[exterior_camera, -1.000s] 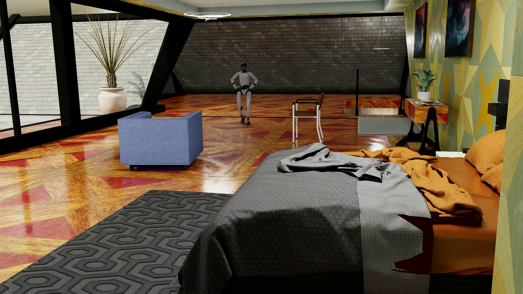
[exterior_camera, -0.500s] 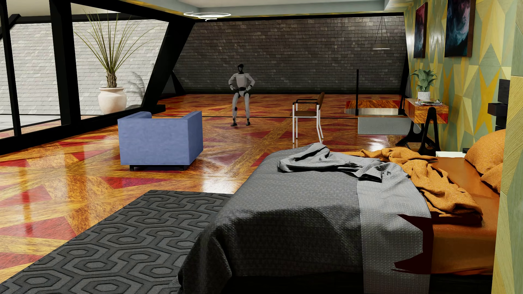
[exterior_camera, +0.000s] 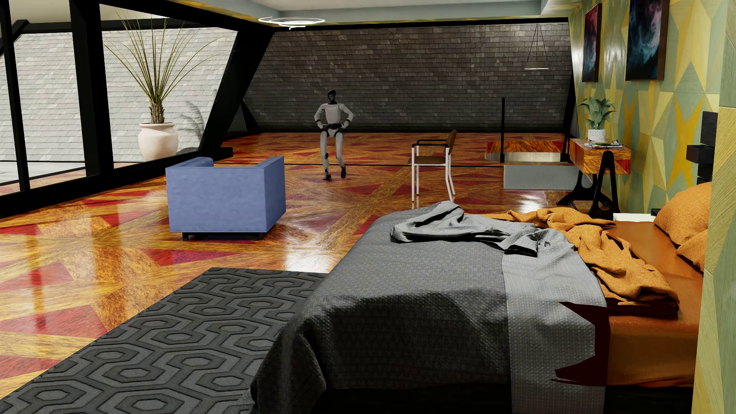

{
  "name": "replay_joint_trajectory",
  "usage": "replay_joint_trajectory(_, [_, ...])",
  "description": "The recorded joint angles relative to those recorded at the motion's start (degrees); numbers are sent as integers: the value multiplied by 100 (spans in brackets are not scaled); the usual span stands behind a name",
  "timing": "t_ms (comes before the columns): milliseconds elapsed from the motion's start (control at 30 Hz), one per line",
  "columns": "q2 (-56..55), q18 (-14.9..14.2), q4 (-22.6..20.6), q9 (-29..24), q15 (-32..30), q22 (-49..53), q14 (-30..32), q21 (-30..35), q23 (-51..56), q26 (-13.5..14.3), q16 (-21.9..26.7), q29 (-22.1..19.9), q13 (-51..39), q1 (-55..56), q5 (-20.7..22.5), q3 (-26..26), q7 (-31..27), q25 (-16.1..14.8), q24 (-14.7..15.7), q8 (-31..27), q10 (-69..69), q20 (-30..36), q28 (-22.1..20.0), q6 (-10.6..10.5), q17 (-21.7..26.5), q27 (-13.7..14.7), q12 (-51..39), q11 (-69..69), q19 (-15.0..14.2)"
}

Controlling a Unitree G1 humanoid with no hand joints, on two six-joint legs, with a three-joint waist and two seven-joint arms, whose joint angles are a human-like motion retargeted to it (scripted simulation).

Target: Approach the armchair

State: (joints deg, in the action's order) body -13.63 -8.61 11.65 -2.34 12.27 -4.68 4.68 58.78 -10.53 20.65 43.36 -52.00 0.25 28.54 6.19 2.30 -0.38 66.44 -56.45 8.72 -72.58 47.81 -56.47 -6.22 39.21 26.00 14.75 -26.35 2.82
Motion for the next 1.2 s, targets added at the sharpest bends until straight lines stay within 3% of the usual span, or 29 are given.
replay_joint_trajectory(33, [180, 250, 5, 0, 123, 62, -464, 159, -100, -39, 16, 0, -59, 308, 16, -41, 6, -65, -85, 13, 339, -78, 0, -10, 15, -32, 83, -5, -22])
replay_joint_trajectory(100, [506, 342, -104, 20, 298, 119, -1012, 452, -199, -106, -65, 63, -87, 687, -8, -136, 39, -189, -222, -31, 1779, -237, -1, 42, 71, -118, 185, 85, -68])
replay_joint_trajectory(133, [656, 406, -208, 45, 343, 148, -996, 540, -227, -101, -191, 66, -131, 746, -47, -186, 37, -230, -263, -78, 2820, -375, 6, 95, 89, -143, 241, 198, -94])
replay_joint_trajectory(200, [1007, 334, -501, 120, 402, 135, -655, 706, -259, -70, -452, -35, -232, 579, -144, -266, -269, -247, -321, -194, 5195, -630, 0, 253, 127, -242, 370, 561, -143])
replay_joint_trajectory(233, [1210, -5, -588, 152, 478, 105, -668, 791, -277, -41, -545, -59, -263, 507, -179, -285, -402, -290, -391, -245, 5932, -739, 1, 337, 147, -302, 421, 721, -170])
replay_joint_trajectory(267, [1408, -80, -611, 176, 538, 101, -225, 852, -288, 17, -635, -38, -274, 533, -221, -293, -345, -396, -485, -281, 5936, -836, 0, 412, 165, -351, 432, 823, -213])
replay_joint_trajectory(300, [1594, 73, -640, 198, 608, 180, 171, 857, -296, 102, -725, -4, -266, 618, -272, -303, -247, -518, -541, -306, 5550, -926, 6, 490, 173, -377, 412, 836, -268])
replay_joint_trajectory(367, [1937, 410, -848, 265, 382, 509, 5, 622, -366, 273, -876, -154, -188, 641, -450, -328, -193, -406, -420, -272, 4783, -1030, 0, 705, 105, -372, 372, 715, -249])
replay_joint_trajectory(433, [2004, 538, -1006, 359, -517, 629, -363, 516, -545, 297, -907, -433, -234, 290, -702, -343, -12, -99, -298, -295, 4777, -1128, 0, 965, -25, -371, 423, 459, -155])
replay_joint_trajectory(500, [1626, 633, -1058, 429, -1602, 489, -553, 860, -734, 278, -1009, -445, -401, -128, -988, -373, 276, -271, -404, -365, 5048, -1256, 0, 1185, 52, -325, 507, -341, -118])
replay_joint_trajectory(600, [512, 792, -1241, 410, -2900, 341, -1076, 1489, -575, 362, -1212, -200, -752, -522, -1899, -407, 766, -450, -510, -238, 4858, -1285, 2, 1456, 519, -330, 616, -2602, -623])
replay_joint_trajectory(633, [95, 846, -1361, 385, -2852, 363, -1271, 1617, -447, 402, -1234, -148, -892, -680, -2081, -381, 900, -449, -446, -394, 4774, -1249, 1, 1551, 618, -360, 615, -3321, -672])
replay_joint_trajectory(667, [-320, 897, -1476, 358, -2478, 396, -1461, 1671, -345, 447, -1262, -178, -973, -842, -1983, -359, 1024, -410, -359, -693, 4685, -1229, 0, 1626, 674, -419, 613, -3865, -904])
replay_joint_trajectory(700, [-681, 935, -1568, 337, -2174, 425, -1627, 1668, -353, 381, -1252, -289, -1029, -1028, -1879, -349, 1139, -369, -210, -897, 4632, -1115, 0, 1675, 671, -456, 509, -4172, -906])
replay_joint_trajectory(733, [-981, 964, -1638, 321, -1765, 401, -1768, 1618, -375, 293, -1209, -376, -1019, -1233, -1863, -343, 1238, -327, -119, -958, 4610, -980, 0, 1698, 661, -490, 435, -4229, -1039])
replay_joint_trajectory(800, [-1489, 1005, -1746, 295, -843, 192, -1977, 1406, -283, 285, -1099, -373, -801, -1661, -1818, -306, 1364, -224, -166, -881, 4655, -823, 0, 1692, 706, -600, 476, -3771, -644])
replay_joint_trajectory(900, [-2002, 1022, -1838, 276, -426, -6, -2101, 1003, -65, 188, -999, -282, -526, -2224, -1411, -184, 1431, -61, -16, -755, 4925, -481, 5, 1599, 763, -722, 397, -1967, -334])
replay_joint_trajectory(1000, [-2100, 1002, -1908, 298, -1323, -15, -2053, 537, -83, 175, -961, -234, -290, -2760, -803, -55, 1422, 40, 162, -842, 5390, -387, 2, 1455, 566, -688, 348, 469, -211])
replay_joint_trajectory(1067, [-2033, 972, -1975, 320, -1458, -48, -2026, 151, -53, 178, -901, -87, -60, -3126, -450, -12, 1352, 173, 219, -1086, 5677, -313, 2, 1351, 491, -634, 290, 1601, -476])
replay_joint_trajectory(1100, [-2041, 966, -2005, 325, -1674, -75, -1990, -66, -22, 171, -864, 6, 66, -3307, -290, 14, 1284, 272, 248, -1383, 5696, -260, 3, 1295, 442, -590, 270, 1546, -388])
replay_joint_trajectory(1133, [-2050, 958, -2000, 330, -2074, -107, -1930, -283, 9, 157, -828, 55, 172, -3449, -156, 38, 1201, 376, 310, -1585, 5685, -222, 3, 1235, 361, -527, 261, 1338, -72])
replay_joint_trajectory(1167, [-1948, 889, -1965, 338, -2442, -161, -1863, -478, 36, 148, -811, -9, 240, -3559, -175, 48, 1121, 504, 391, -1534, 5590, -210, 3, 1161, 261, -445, 250, 1181, -164])
replay_joint_trajectory(1200, [-1867, 869, -1873, 348, -2392, -244, -1587, -616, 48, 141, -822, -209, 255, -3595, -167, 57, 1051, 654, 434, -1411, 5400, -235, 0, 1061, 141, -352, 227, 1069, -173])
